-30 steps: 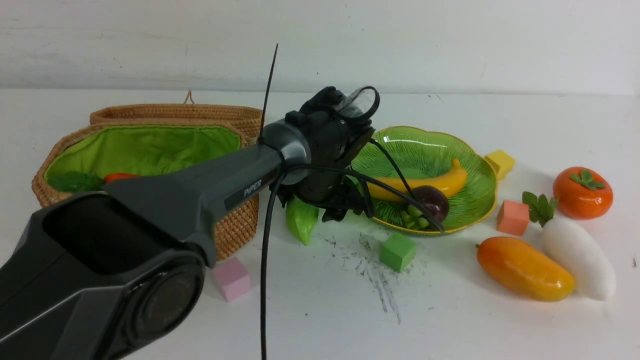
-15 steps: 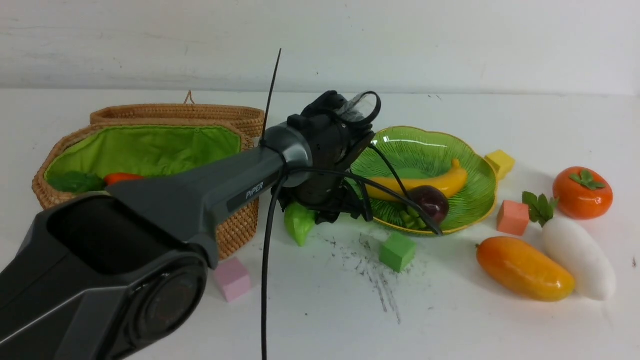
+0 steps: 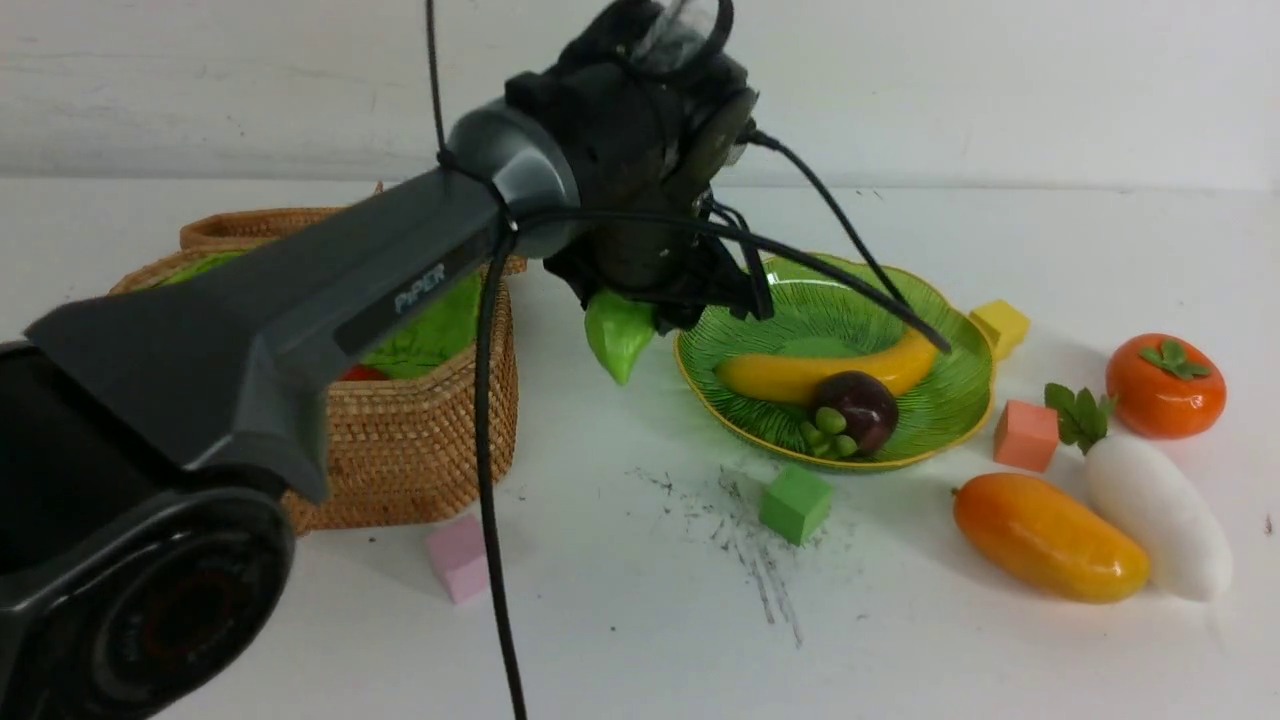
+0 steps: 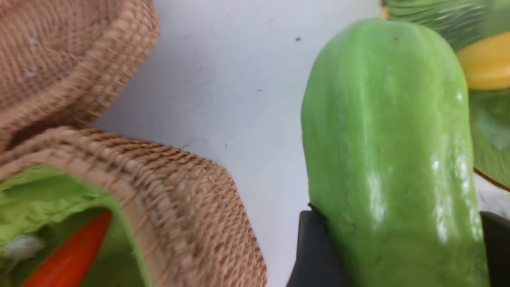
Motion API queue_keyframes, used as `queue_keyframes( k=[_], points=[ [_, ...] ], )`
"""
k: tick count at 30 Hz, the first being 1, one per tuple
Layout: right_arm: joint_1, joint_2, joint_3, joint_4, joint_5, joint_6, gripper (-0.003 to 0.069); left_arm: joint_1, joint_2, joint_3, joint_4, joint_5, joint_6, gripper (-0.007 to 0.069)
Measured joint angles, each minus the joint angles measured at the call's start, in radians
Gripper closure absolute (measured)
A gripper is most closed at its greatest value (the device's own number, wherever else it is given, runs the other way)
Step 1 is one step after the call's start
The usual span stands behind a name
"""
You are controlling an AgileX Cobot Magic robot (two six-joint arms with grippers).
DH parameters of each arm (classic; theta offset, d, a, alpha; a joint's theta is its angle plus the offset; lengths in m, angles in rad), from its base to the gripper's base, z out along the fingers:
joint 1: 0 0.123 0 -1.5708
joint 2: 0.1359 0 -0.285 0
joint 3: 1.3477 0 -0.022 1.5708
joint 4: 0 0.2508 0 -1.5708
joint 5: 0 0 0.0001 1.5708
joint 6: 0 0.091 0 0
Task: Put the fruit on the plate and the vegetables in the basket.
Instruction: Take a chayote with your left arm and place it on the basket on the left.
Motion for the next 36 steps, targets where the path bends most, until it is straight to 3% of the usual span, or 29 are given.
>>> queue_keyframes(
  k=[13, 18, 24, 29, 36],
  points=[
    [0.000, 0.000, 0.000, 0.056, -0.122, -0.063, 0.0426, 0.049, -0.382, 0.104, -0.057, 0.073, 0.204, 0.0174],
    [0.000, 0.000, 0.000, 0.131, -0.139, -0.129, 0.0426, 0.187, -0.543, 0.334, -0.096, 0.073, 0.347, 0.0174],
    [0.000, 0.000, 0.000, 0.178, -0.139, -0.151, 0.0426, 0.452, -0.551, 0.553, -0.297, -0.030, 0.765, 0.0174],
    [0.000, 0.000, 0.000, 0.214, -0.145, -0.153, 0.0426, 0.527, -0.481, 0.582, -0.420, -0.113, 0.960, 0.0174],
    [0.000, 0.000, 0.000, 0.238, -0.145, -0.154, 0.0426, 0.534, -0.403, 0.582, -0.430, -0.208, 0.947, 0.0171]
  ],
)
